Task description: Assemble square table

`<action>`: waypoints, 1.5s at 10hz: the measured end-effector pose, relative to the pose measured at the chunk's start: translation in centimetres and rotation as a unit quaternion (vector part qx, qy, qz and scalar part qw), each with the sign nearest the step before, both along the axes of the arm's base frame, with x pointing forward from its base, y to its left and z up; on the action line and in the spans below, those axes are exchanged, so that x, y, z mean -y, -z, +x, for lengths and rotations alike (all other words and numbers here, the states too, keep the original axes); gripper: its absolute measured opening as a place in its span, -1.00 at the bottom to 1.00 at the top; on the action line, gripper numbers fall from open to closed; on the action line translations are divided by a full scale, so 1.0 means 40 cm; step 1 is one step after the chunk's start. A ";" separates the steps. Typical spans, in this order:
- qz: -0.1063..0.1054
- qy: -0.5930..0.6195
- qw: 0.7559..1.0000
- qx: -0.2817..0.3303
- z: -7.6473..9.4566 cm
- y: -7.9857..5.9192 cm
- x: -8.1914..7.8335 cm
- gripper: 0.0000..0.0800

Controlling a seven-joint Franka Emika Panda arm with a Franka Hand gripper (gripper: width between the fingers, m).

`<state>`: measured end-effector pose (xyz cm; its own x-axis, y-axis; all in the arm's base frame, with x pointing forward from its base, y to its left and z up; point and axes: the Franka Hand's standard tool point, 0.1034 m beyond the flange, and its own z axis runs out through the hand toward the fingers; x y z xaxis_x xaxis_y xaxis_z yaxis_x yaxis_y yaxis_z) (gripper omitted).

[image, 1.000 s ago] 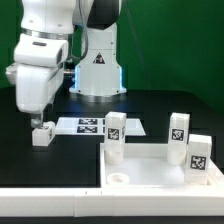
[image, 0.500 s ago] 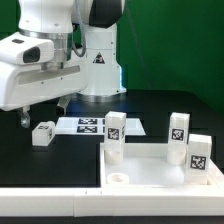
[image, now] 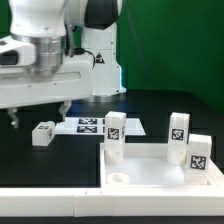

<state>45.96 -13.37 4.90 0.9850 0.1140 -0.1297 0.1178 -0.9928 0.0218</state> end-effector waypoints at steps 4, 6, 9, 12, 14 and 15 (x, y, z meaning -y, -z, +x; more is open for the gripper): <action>0.011 0.071 0.997 -0.011 0.011 -0.001 -0.017 0.62; 0.025 0.088 0.994 -0.058 -0.004 -0.004 -0.019 0.62; 0.041 0.126 0.967 -0.218 0.005 -0.017 -0.012 0.62; 0.053 0.117 0.938 -0.321 -0.009 -0.008 -0.029 0.62; 0.057 0.117 0.914 -0.385 -0.033 0.001 -0.031 0.62; 0.058 0.115 0.913 -0.388 -0.022 0.020 -0.030 0.62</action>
Offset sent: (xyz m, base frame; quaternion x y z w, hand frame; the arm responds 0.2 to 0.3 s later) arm 0.0000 0.0000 0.0000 0.0000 0.0000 0.0650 0.9979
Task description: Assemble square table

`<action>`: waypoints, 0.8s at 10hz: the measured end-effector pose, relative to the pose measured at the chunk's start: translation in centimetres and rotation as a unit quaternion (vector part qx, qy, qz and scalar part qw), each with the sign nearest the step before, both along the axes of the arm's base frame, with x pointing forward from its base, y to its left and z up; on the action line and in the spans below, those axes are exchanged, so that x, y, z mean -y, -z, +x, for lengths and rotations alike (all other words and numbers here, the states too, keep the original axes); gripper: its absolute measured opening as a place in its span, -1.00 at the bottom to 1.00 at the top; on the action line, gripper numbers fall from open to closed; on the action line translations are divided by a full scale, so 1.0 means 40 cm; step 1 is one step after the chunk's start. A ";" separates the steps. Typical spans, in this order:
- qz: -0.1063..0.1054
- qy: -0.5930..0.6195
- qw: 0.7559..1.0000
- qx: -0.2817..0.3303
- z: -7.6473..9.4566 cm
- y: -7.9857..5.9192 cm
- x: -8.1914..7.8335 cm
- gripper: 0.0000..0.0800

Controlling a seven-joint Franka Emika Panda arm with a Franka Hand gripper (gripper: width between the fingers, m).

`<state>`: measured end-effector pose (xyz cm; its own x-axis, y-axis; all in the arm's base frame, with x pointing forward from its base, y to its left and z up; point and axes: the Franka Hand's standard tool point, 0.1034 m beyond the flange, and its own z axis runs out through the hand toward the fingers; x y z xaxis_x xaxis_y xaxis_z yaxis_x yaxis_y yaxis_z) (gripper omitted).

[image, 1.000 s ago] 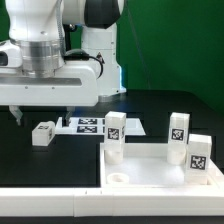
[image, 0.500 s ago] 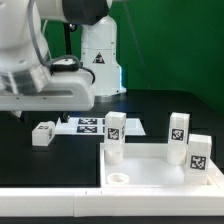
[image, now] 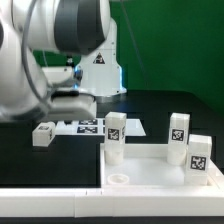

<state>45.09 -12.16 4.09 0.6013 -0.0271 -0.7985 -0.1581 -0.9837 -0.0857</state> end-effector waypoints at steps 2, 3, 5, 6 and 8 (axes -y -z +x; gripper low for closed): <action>0.004 -0.006 1.000 0.004 0.004 -0.003 -0.004 0.62; 0.006 -0.008 1.000 0.004 0.004 -0.001 -0.006 0.62; 0.006 -0.007 1.000 -0.006 -0.016 0.013 0.013 0.62; 0.003 -0.005 1.000 -0.020 -0.034 0.028 0.025 0.62; -0.002 -0.012 1.000 -0.028 -0.051 0.046 0.024 0.62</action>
Offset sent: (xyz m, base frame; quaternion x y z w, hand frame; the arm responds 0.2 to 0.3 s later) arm 0.0000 0.0000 0.0000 0.0000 0.0000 0.0000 1.0000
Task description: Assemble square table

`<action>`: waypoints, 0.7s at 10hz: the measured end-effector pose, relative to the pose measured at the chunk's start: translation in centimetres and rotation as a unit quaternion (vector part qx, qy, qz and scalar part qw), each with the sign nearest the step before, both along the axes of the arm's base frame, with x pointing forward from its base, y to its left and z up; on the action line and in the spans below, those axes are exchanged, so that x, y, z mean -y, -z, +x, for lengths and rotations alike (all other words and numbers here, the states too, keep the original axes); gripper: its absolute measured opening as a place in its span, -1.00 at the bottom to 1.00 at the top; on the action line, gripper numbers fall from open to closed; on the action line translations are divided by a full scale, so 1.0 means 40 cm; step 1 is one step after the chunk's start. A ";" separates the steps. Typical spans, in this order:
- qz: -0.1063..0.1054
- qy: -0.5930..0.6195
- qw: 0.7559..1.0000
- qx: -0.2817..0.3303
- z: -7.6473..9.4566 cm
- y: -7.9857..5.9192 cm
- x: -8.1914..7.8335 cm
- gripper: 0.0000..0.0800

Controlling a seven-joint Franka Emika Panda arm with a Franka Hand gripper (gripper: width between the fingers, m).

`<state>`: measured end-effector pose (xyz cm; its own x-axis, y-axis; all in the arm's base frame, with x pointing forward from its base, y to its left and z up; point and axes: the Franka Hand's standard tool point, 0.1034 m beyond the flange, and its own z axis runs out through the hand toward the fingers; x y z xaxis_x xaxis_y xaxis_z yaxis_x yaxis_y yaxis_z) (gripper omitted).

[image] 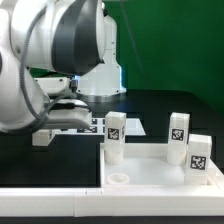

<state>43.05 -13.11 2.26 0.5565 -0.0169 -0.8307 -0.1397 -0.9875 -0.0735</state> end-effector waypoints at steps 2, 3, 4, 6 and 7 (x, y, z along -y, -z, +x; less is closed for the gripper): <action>0.002 0.009 1.000 0.002 -0.041 0.034 -0.004 0.62; 0.003 0.007 1.000 0.002 -0.038 0.032 -0.005 0.62; 0.005 0.005 1.000 0.003 -0.038 0.033 -0.006 0.60; 0.007 0.003 1.000 0.002 -0.039 0.035 -0.009 0.15; 0.008 0.002 1.000 0.002 -0.038 0.035 -0.010 -0.27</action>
Offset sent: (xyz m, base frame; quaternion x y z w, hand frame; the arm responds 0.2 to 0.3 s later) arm 0.0000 0.0000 0.0000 0.0000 0.0000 0.0000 1.0000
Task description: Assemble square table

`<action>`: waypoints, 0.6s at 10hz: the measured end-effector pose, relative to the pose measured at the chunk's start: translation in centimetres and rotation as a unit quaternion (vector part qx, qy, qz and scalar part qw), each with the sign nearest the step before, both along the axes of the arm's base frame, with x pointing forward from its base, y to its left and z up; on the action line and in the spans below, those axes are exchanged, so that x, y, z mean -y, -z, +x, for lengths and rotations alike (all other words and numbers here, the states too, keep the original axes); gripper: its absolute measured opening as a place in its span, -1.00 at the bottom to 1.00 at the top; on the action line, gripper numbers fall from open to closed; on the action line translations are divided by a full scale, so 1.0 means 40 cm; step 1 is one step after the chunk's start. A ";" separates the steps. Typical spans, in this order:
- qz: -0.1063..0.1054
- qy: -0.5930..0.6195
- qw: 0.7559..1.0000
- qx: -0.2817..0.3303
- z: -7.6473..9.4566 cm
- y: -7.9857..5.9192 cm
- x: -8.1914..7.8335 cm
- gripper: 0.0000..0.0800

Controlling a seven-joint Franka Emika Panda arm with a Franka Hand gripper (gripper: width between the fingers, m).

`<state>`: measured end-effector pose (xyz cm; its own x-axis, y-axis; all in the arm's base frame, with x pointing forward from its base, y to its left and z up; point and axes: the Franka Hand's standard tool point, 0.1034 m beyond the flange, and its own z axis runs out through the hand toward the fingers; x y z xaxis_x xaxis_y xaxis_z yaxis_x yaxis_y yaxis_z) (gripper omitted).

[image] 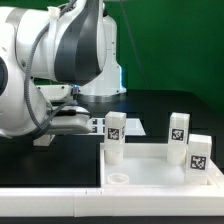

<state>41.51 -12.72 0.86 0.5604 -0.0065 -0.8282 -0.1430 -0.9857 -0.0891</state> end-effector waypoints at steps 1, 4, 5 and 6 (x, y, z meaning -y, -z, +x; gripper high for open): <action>0.008 -0.009 1.000 0.004 0.005 -0.003 -0.003 -0.29; 0.038 -0.047 0.997 0.038 0.075 -0.085 -0.037 -0.29; 0.042 -0.053 0.997 0.047 0.117 -0.131 -0.043 -0.29; 0.040 -0.062 0.993 0.097 0.173 -0.175 -0.052 -0.29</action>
Offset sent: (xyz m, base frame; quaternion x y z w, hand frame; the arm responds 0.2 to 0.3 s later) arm 0.0353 0.0272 0.0479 -0.0024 0.0260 -0.0885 0.9957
